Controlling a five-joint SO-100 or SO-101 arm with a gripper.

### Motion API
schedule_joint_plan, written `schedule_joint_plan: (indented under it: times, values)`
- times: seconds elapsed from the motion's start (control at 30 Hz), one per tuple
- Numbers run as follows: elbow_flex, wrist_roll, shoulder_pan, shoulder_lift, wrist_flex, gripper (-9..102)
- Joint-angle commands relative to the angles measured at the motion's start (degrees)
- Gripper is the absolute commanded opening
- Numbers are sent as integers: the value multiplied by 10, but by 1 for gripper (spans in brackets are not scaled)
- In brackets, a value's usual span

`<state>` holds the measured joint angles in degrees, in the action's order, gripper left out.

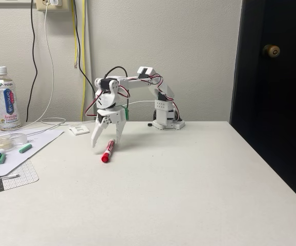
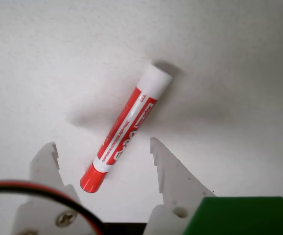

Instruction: Pick up the red marker.

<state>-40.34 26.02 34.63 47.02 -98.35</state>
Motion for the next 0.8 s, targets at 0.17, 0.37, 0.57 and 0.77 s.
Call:
schedule_joint_plan:
  times: [0.17, 0.37, 0.57, 0.77]
  values:
    - [3, -2, 0, -10, 24, 48]
    - [3, 1, -2, -27, 21, 50]
    - [5, 1, -2, -47, 29, 52]
    - [5, 3, -3, -65, 33, 51]
